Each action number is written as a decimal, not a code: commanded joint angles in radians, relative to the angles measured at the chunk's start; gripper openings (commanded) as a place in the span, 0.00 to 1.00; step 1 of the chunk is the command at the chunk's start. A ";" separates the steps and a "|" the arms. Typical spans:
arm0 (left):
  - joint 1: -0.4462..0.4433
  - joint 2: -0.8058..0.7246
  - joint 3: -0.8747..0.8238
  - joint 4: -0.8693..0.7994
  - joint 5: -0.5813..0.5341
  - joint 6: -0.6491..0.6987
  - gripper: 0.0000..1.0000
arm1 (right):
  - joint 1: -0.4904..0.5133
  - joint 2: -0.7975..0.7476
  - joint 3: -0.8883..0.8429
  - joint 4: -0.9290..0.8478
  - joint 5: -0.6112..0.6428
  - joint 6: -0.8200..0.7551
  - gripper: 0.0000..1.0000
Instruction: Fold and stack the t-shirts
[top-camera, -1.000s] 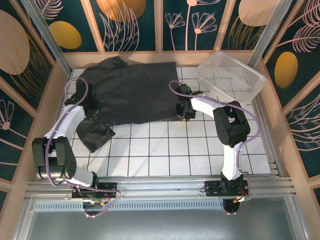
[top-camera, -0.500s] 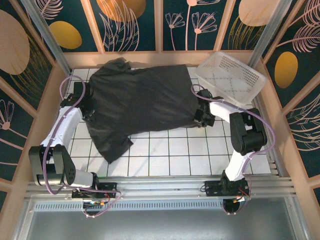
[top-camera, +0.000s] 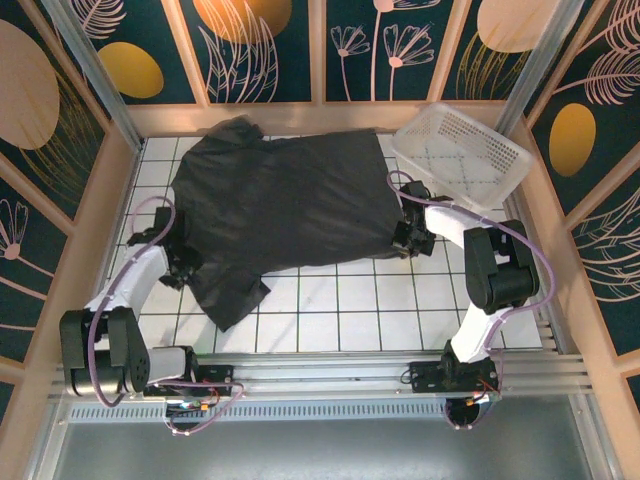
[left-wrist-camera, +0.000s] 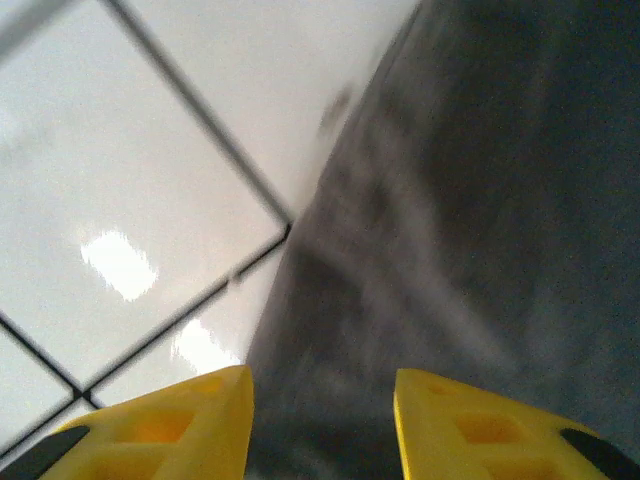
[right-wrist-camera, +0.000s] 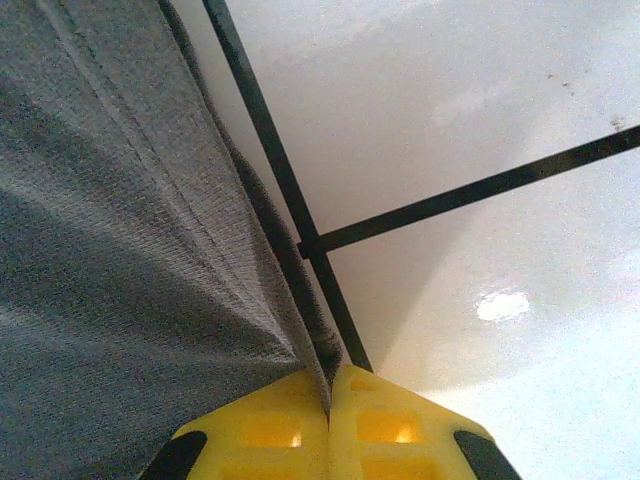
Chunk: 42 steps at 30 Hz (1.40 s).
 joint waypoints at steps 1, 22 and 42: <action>-0.135 -0.049 -0.080 -0.105 0.123 -0.070 0.37 | -0.012 -0.001 -0.023 -0.064 0.003 -0.030 0.00; -0.308 -0.096 -0.282 -0.033 0.232 -0.178 0.36 | -0.016 0.007 -0.007 -0.059 -0.047 -0.061 0.00; -0.308 -0.381 -0.080 -0.535 0.053 -0.397 0.00 | 0.072 -0.222 -0.171 -0.296 -0.101 -0.016 0.00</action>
